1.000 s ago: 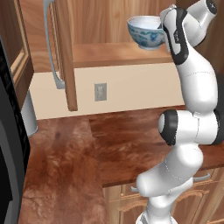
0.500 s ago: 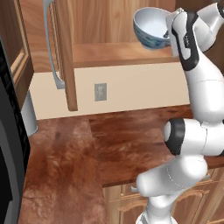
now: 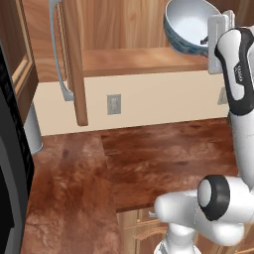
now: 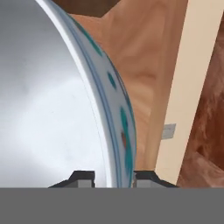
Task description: Take the smaller bowl and place it next to the appetizer plate on the dining counter , and place the larger bowl next to the plate with cooked food.
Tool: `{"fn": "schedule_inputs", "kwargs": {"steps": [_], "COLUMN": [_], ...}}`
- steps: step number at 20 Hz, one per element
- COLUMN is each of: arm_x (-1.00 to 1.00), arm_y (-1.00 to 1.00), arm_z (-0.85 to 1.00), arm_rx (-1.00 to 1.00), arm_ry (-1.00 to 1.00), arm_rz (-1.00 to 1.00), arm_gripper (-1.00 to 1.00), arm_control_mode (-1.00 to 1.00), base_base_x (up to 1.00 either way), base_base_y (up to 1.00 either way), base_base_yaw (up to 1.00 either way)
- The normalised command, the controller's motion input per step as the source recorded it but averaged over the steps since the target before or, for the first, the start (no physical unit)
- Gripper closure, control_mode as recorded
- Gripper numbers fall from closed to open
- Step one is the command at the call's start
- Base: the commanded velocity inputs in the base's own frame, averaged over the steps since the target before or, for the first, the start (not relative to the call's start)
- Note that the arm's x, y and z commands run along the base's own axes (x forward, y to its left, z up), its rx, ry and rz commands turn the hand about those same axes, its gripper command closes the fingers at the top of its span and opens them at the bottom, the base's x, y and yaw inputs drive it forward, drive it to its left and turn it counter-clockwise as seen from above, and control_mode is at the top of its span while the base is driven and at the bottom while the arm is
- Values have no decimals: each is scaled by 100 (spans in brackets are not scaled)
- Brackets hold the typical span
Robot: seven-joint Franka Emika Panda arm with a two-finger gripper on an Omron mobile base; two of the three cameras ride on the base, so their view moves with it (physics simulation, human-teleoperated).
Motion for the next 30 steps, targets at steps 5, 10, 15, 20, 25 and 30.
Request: {"fn": "schedule_inputs", "kwargs": {"steps": [5,10,15,20,25,30], "arm_x": [-100,-100,-100,-100,-83,-36], "arm_y": [17,0,19,28,26,30], "arm_z": [0,1,0,-9,-52,-59], "arm_rx": [0,0,-6,-15,-17,-1], "arm_ry": [-17,-3,39,56,3,0], "arm_rz": [-1,-11,7,18,1,0], "arm_gripper": [100,100,100,100,100,100], "arm_control_mode": [-100,-100,-100,-100,-100,-100], "base_base_x": [0,0,0,0,0,0], "base_base_y": [0,0,0,0,0,0], "base_base_yaw": [0,0,0,0,0,0]}}
